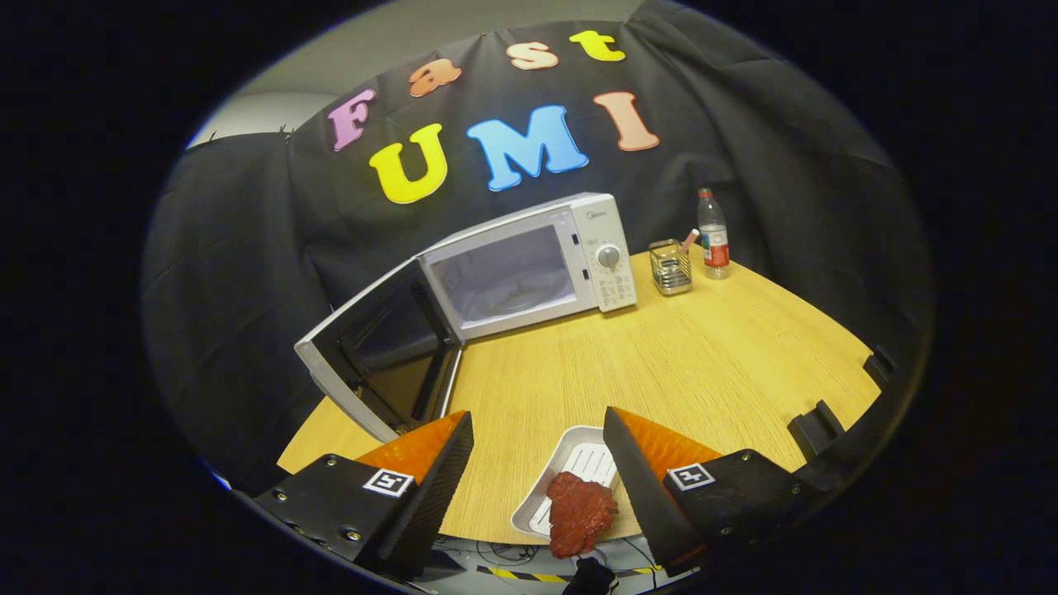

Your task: Open the microwave, put the food inside, and close the microwave door.

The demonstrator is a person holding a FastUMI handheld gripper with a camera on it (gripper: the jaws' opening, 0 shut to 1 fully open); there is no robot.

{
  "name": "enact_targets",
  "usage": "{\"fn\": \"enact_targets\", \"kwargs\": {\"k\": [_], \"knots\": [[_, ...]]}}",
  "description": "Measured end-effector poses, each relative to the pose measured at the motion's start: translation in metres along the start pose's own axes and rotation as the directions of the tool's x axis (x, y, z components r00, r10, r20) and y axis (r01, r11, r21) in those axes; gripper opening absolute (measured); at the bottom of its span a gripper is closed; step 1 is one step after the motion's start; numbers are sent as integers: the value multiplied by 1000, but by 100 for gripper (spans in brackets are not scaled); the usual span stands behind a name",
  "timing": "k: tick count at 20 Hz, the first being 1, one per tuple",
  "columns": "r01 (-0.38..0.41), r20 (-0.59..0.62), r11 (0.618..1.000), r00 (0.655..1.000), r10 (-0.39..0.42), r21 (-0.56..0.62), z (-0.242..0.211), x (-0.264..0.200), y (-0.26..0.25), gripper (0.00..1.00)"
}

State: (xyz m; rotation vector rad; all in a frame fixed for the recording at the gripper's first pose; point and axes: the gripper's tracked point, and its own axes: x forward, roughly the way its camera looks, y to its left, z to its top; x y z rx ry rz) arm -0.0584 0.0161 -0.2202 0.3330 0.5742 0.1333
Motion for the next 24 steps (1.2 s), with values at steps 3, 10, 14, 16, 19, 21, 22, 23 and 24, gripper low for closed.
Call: {"fn": "enact_targets", "kwargs": {"k": [3,10,14,16,19,21,22,23,24], "knots": [[32,-67,999,997,-30,27,-22,2,-15,96],[79,-228,987,973,-46,140,-71,0,-38,96],[84,-273,974,962,-25,209,-83,-1,-37,84],[65,-290,970,957,7,236,-87,-3,-33,84],[83,-306,961,952,1,262,-93,-3,-35,59],[67,-321,957,947,28,283,-97,-4,-29,53],[65,-325,957,945,31,281,-98,-3,-29,53],[82,-324,957,946,12,277,-98,-3,-35,53],[101,-318,953,948,-6,285,-97,3,-40,24]]}}
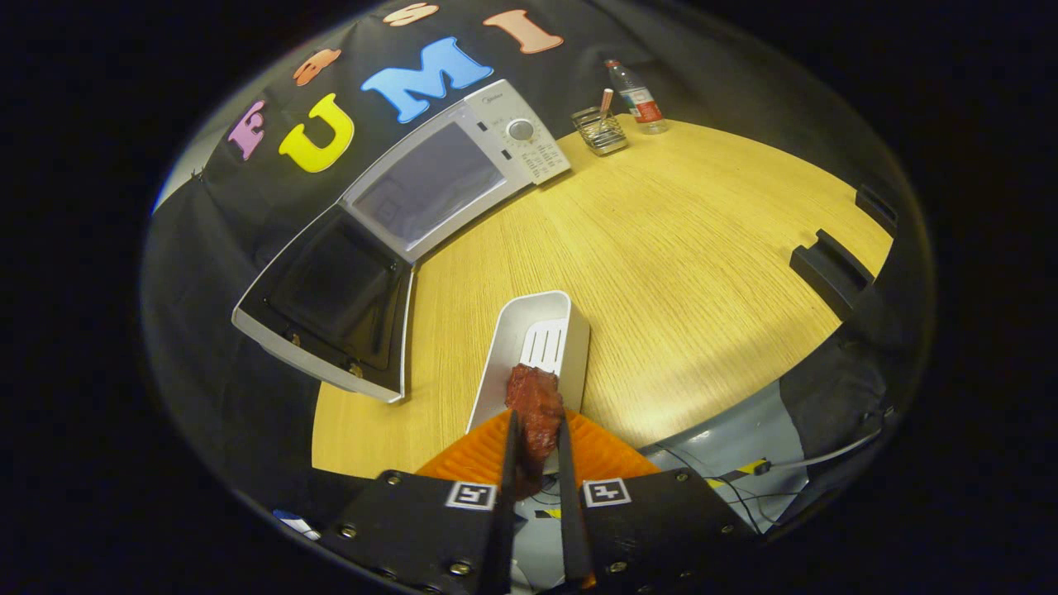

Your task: Open the microwave, put the food inside, and close the microwave door.

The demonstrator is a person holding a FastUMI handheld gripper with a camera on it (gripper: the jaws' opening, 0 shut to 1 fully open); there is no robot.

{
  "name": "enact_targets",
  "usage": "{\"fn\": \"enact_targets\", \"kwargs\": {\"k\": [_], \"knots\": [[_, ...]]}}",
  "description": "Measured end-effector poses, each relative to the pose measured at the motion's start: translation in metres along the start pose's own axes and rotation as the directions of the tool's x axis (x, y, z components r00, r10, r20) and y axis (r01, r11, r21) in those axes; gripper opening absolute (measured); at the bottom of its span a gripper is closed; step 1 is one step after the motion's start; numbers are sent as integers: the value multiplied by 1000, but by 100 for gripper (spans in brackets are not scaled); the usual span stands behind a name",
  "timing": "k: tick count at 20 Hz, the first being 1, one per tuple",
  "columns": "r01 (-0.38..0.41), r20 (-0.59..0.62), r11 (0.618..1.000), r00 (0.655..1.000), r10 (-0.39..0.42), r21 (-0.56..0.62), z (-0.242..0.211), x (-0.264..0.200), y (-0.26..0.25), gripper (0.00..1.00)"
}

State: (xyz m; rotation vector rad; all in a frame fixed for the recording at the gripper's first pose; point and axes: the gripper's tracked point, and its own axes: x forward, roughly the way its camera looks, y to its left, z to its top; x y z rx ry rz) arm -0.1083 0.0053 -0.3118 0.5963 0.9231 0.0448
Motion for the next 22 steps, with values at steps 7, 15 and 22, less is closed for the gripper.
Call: {"fn": "enact_targets", "kwargs": {"k": [7,15,22], "knots": [[-31,-30,999,999,30,-28,2,-10,8,11],[-64,15,998,998,64,-23,31,-30,24,10],[-142,93,990,985,143,-17,88,-27,69,10]]}}
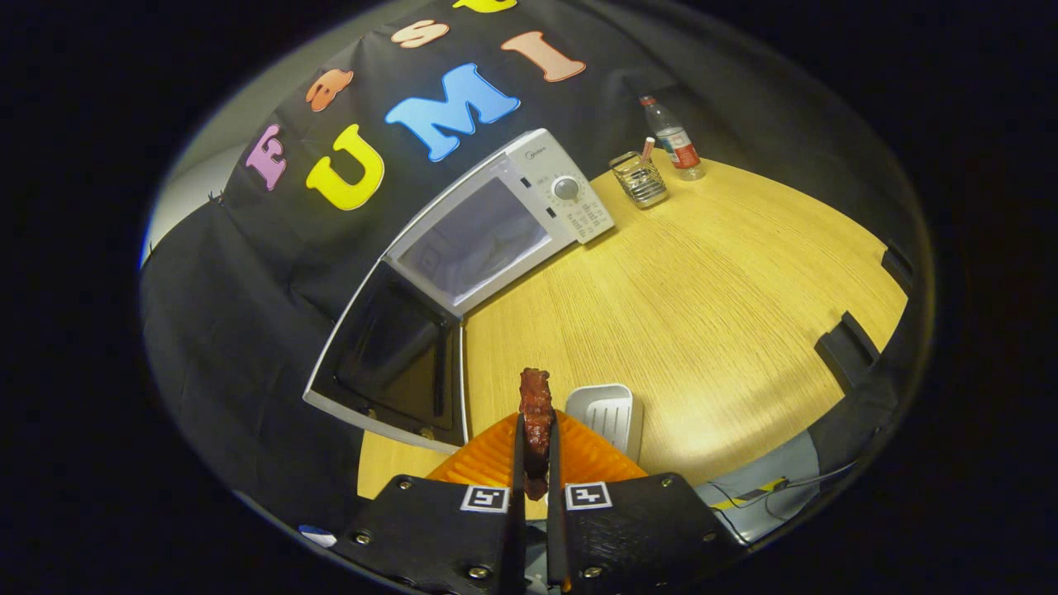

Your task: Open the microwave, put the food inside, and close the microwave door.

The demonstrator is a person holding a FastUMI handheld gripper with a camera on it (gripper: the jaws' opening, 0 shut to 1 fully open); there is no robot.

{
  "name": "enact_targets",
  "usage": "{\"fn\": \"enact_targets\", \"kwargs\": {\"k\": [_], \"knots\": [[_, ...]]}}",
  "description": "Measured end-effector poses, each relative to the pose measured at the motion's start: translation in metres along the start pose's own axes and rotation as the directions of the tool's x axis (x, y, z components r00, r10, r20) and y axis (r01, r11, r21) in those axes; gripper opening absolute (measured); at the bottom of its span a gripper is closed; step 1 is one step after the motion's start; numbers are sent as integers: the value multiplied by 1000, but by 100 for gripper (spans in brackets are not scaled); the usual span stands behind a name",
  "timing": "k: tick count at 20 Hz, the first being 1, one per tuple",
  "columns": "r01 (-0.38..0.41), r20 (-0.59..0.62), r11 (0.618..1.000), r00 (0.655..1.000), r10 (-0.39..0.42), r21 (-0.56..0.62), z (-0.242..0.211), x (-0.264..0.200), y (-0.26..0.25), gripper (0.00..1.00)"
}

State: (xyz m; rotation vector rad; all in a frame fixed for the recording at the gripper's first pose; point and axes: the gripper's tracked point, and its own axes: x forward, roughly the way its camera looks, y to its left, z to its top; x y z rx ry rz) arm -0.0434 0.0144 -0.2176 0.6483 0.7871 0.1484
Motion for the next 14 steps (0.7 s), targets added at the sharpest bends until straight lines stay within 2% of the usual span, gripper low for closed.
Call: {"fn": "enact_targets", "kwargs": {"k": [4,8,14], "knots": [[-3,16,998,1000,4,-67,22,24,23,10],[-54,28,991,998,58,-123,39,54,58,10],[-74,67,980,994,87,-184,64,102,95,10]]}}
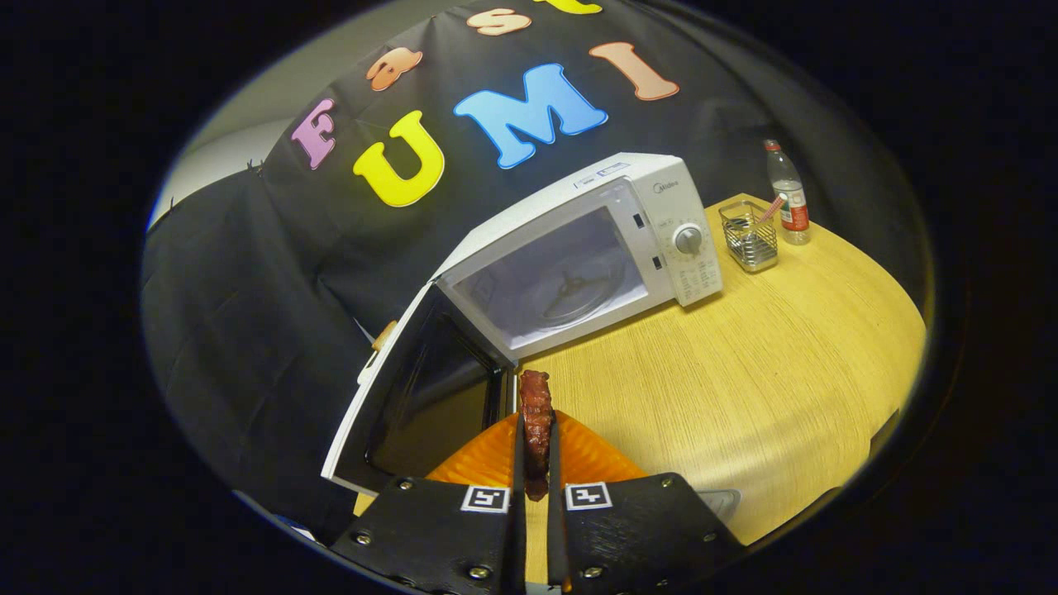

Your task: Open the microwave, put the food inside, and close the microwave door.

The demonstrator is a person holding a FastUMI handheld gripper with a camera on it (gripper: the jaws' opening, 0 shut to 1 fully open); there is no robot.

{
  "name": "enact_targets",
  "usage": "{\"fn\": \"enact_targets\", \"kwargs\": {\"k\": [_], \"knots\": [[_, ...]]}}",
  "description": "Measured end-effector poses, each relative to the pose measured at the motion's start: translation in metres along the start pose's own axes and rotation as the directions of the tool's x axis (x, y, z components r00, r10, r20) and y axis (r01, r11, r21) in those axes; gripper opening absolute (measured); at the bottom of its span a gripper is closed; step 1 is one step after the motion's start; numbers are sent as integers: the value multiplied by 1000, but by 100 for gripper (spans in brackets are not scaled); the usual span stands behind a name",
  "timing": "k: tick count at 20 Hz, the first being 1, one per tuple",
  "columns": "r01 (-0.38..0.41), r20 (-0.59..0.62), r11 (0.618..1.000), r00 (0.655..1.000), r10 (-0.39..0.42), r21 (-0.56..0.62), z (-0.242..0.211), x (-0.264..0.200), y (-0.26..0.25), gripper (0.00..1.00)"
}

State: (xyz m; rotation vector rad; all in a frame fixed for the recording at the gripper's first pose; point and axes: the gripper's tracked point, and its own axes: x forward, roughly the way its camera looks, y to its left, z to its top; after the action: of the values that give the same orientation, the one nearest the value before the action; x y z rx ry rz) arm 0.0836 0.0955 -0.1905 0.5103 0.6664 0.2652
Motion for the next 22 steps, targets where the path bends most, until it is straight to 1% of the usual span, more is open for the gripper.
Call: {"fn": "enact_targets", "kwargs": {"k": [5,14,19,22], "knots": [[4,40,1000,999,-3,-17,21,44,6,10],[41,85,999,996,-38,-36,39,116,-8,10],[25,107,1000,994,-24,-6,49,157,-11,10],[34,121,999,992,-34,5,59,181,-17,10]]}}
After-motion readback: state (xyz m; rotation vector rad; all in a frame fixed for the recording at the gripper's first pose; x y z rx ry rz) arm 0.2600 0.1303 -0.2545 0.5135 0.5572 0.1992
